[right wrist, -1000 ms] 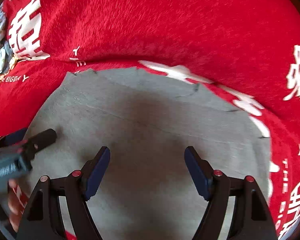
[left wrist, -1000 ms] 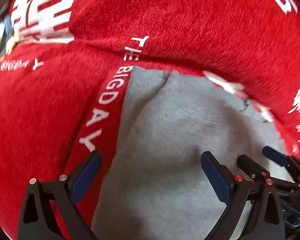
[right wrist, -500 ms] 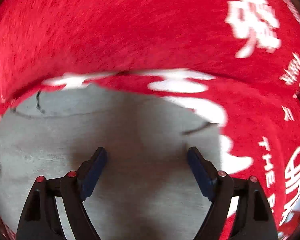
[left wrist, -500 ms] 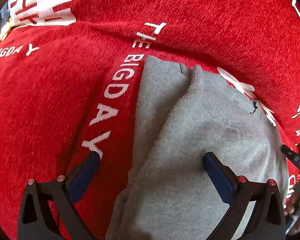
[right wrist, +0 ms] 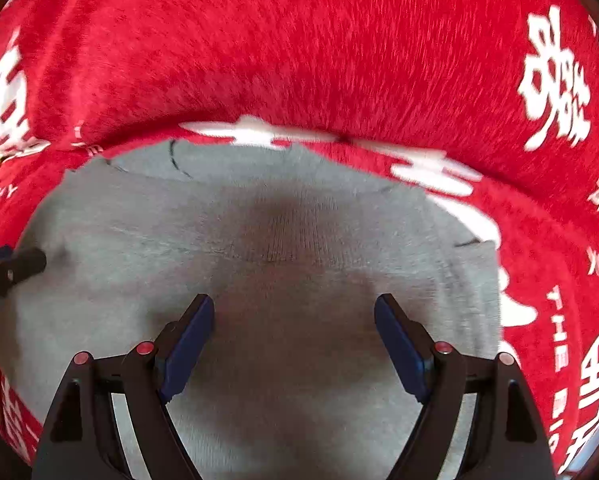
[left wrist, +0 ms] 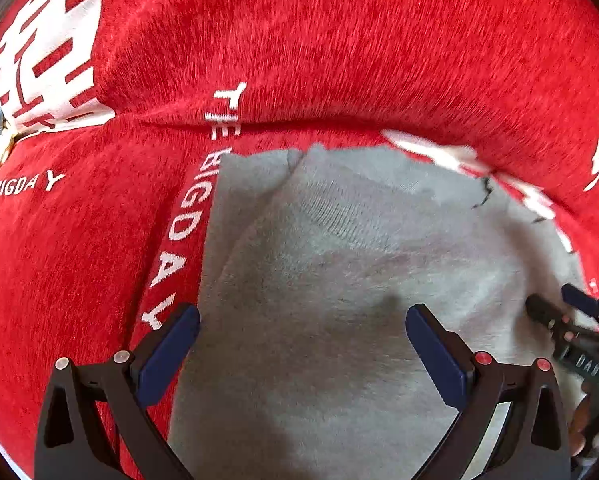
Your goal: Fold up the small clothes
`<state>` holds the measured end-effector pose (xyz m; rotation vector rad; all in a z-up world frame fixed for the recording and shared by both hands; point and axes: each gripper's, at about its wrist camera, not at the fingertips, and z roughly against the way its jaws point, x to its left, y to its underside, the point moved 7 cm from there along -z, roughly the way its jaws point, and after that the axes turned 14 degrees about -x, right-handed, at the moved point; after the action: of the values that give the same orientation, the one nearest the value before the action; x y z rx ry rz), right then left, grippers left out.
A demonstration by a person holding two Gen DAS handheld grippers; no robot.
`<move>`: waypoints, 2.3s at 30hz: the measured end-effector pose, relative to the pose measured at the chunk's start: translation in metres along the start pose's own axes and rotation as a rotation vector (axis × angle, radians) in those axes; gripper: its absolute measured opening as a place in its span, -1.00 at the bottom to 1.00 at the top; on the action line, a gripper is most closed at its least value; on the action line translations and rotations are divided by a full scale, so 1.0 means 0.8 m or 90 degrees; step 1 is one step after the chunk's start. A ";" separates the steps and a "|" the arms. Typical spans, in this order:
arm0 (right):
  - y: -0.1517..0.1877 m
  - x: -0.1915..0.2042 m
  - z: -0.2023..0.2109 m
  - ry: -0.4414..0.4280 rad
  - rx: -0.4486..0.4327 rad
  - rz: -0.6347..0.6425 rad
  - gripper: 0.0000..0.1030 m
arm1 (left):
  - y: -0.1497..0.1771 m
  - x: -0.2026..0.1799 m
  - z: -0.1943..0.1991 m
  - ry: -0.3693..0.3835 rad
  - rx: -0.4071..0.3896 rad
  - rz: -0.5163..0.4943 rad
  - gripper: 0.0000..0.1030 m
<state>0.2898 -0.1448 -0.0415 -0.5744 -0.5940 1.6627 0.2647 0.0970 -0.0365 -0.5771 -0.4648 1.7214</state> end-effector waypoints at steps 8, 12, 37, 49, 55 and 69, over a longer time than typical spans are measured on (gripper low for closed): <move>-0.016 -0.002 -0.038 0.006 -0.002 -0.016 0.93 | 0.008 0.003 -0.016 0.003 0.005 0.009 1.00; -0.023 -0.011 -0.051 -0.004 -0.007 -0.048 1.00 | 0.005 0.004 -0.022 0.006 0.008 0.011 1.00; 0.038 -0.051 0.110 -0.014 -0.109 -0.012 0.99 | 0.032 0.072 0.004 0.139 0.075 0.187 1.00; 0.060 -0.051 0.104 -0.020 -0.102 -0.008 0.99 | 0.022 0.039 -0.016 0.050 0.030 0.113 0.95; 0.058 -0.049 0.068 -0.015 -0.070 -0.019 0.99 | 0.010 0.005 0.011 0.058 0.026 0.043 -0.42; 0.060 -0.103 0.120 0.020 -0.109 -0.029 0.99 | -0.049 -0.082 0.084 0.019 0.008 -0.037 -0.50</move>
<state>0.2040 -0.2405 0.0023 -0.7043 -0.7254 1.5662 0.2659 0.0415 0.0490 -0.5748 -0.4452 1.6575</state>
